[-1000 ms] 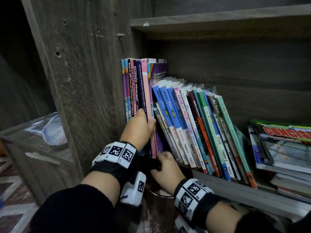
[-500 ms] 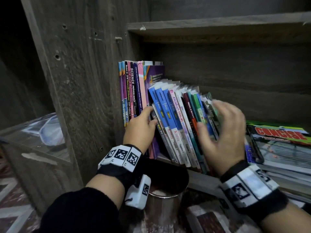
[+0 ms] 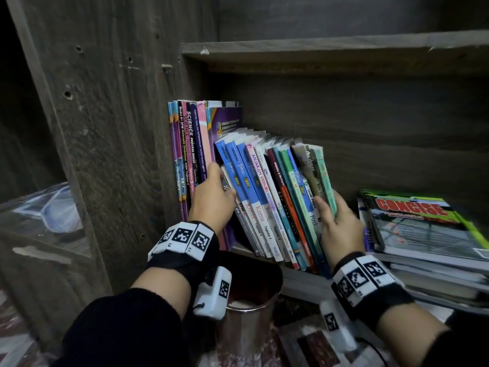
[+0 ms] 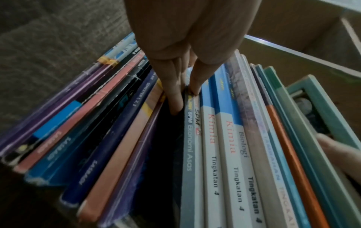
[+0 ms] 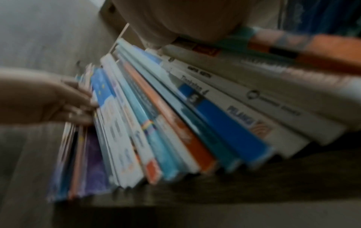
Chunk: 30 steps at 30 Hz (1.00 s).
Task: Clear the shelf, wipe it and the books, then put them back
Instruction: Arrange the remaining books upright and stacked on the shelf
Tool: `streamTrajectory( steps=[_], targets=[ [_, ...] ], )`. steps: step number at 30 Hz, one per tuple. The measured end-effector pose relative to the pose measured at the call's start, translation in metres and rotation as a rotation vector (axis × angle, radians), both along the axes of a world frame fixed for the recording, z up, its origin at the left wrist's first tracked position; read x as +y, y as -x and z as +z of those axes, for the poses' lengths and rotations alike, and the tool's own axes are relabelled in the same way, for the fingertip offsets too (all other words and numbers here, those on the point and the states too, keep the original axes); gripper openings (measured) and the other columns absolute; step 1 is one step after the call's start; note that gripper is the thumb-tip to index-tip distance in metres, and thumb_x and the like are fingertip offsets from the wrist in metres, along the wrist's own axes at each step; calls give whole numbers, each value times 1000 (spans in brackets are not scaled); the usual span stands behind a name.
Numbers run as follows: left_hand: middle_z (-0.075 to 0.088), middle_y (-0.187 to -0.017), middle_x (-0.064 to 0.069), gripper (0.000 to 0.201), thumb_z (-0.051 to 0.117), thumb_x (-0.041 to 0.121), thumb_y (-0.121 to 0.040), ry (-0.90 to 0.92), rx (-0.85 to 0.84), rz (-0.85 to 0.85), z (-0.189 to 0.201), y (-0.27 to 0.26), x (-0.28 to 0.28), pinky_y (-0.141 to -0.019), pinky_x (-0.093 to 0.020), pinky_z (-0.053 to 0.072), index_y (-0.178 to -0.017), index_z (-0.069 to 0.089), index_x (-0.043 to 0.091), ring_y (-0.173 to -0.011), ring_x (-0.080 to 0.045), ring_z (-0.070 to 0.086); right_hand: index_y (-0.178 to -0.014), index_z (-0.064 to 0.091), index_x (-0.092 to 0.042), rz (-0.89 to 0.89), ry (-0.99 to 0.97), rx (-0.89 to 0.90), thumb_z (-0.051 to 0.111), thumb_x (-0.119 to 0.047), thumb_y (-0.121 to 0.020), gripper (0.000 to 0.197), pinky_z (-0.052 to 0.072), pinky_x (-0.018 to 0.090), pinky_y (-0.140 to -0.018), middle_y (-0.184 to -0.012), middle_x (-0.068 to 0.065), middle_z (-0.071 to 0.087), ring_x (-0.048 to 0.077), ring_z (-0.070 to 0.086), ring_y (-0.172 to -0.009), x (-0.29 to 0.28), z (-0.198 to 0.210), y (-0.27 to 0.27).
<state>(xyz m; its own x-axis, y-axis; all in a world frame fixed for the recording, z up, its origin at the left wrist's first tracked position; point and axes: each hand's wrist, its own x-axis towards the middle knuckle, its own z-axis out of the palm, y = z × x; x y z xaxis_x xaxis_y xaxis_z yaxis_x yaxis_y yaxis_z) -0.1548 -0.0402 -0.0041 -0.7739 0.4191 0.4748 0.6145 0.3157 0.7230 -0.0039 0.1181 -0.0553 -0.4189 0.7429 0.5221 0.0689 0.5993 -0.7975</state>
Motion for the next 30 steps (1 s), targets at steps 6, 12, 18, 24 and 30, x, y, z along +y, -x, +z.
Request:
streamTrajectory(
  steps=[6,12,18,24,30],
  targets=[
    [56,-66,-6,25,64,5,-83,-189,-84,2,-3,-3,-4,-64,-52,57,-89,45,20,-68,-35,65,-141,46,-30,57,-58,-18,44,-56,-90,57,46,26,-92,-132,0,58,10,61,-100,7,-9,2],
    [55,-63,-2,28,63,15,-80,-174,-33,95,-6,-16,-20,-56,-35,49,-98,43,23,-54,-21,52,-141,45,-29,86,-74,-42,43,-56,-89,59,41,33,-104,-139,-1,53,15,50,-126,13,-13,1],
    [55,-83,0,39,64,20,-89,-27,-240,3,-10,-18,-14,-67,-47,59,-118,42,7,-76,-26,64,-147,34,-28,188,-48,-103,40,-57,-87,67,32,33,-112,-148,-1,42,16,38,-137,11,-6,-6],
    [65,-93,-13,20,61,1,-83,-204,-333,-53,3,-25,-40,-61,-50,59,-89,52,18,-76,-33,69,-152,21,-25,224,-9,-265,40,-55,-92,70,25,34,-113,-155,-1,29,17,27,-142,8,3,-17],
    [68,-72,0,28,60,-7,-80,-489,-351,-223,24,-51,-88,-36,-20,45,-89,63,19,-48,-11,62,-154,5,-21,147,-104,-365,39,-65,-82,91,10,37,-118,-161,2,0,16,1,-148,-13,3,-31]
  ],
)
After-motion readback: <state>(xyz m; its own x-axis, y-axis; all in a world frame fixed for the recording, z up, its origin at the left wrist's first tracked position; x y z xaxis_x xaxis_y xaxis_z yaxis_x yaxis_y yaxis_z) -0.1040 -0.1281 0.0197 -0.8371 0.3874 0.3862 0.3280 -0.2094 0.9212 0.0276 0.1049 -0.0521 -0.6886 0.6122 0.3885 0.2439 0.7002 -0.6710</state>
